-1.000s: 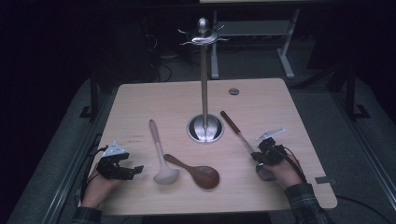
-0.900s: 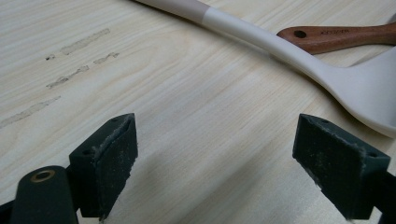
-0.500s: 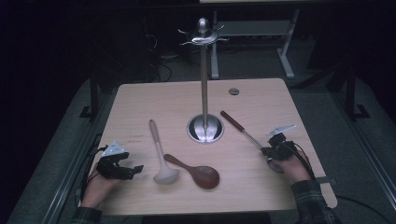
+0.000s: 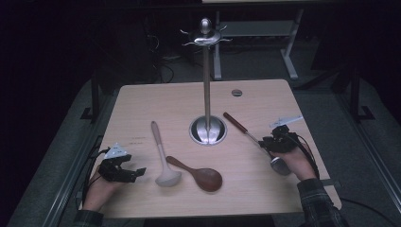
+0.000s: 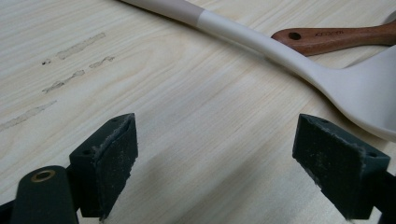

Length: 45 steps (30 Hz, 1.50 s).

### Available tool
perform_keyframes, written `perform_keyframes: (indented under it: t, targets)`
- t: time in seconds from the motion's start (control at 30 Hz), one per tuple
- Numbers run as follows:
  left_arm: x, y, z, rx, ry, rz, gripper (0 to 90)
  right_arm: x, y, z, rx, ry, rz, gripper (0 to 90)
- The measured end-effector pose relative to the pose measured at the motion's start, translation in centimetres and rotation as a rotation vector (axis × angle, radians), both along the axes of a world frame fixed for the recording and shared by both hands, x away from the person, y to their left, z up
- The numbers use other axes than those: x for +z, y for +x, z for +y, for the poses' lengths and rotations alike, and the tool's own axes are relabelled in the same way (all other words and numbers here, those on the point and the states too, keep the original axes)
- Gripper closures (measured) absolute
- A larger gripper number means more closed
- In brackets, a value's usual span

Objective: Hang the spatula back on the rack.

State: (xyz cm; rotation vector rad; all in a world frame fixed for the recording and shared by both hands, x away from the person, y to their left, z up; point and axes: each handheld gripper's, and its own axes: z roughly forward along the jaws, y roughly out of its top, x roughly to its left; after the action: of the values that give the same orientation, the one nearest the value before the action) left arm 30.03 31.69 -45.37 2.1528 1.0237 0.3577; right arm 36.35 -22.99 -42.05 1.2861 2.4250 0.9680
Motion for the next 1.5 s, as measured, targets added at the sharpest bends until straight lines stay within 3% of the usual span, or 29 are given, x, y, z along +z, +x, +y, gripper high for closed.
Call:
perform_keyframes:
  t: [0.13, 0.27, 0.53, 0.7, 0.93, 1.03, 1.1, 1.33, 1.5]
  targets:
    - [0.0, -0.1, 0.1, 0.008, -0.006, 0.003, 13.6, 0.5, 1.5, 0.3, 0.004, 0.011, 0.035, 61.4]
    - [0.1, -0.1, 0.2, 0.011, -0.004, 0.001, 13.6, 0.9, 2.8, 0.9, 0.01, -0.002, 0.04, 59.7]
    - [0.0, -0.1, 0.1, 0.001, -0.01, 0.007, 14.6, 1.8, 5.6, 2.8, 0.05, -0.068, 0.051, 57.6]
    - [-0.1, -0.1, 0.1, 0.002, -0.015, 0.012, 15.1, 1.9, 7.3, 4.1, 0.065, -0.103, 0.089, 56.3]
    - [-0.1, -0.1, 0.0, -0.003, -0.017, 0.017, 15.1, 1.6, 9.4, 5.6, 0.089, -0.148, 0.122, 56.7]
    - [-0.1, 0.0, 0.0, -0.006, -0.015, 0.018, 15.1, 1.3, 10.2, 6.3, 0.101, -0.18, 0.158, 56.9]
    - [-0.1, 0.0, 0.1, -0.007, -0.016, 0.018, 15.1, 1.0, 10.7, 6.7, 0.104, -0.191, 0.164, 57.7]
    - [-0.2, 0.0, 0.1, -0.006, -0.022, 0.018, 15.0, -0.6, 12.1, 7.9, 0.121, -0.287, 0.248, 63.2]
    - [-0.2, -0.1, 0.1, -0.001, -0.023, 0.022, 15.0, -1.5, 12.4, 8.4, 0.128, -0.312, 0.278, 67.5]
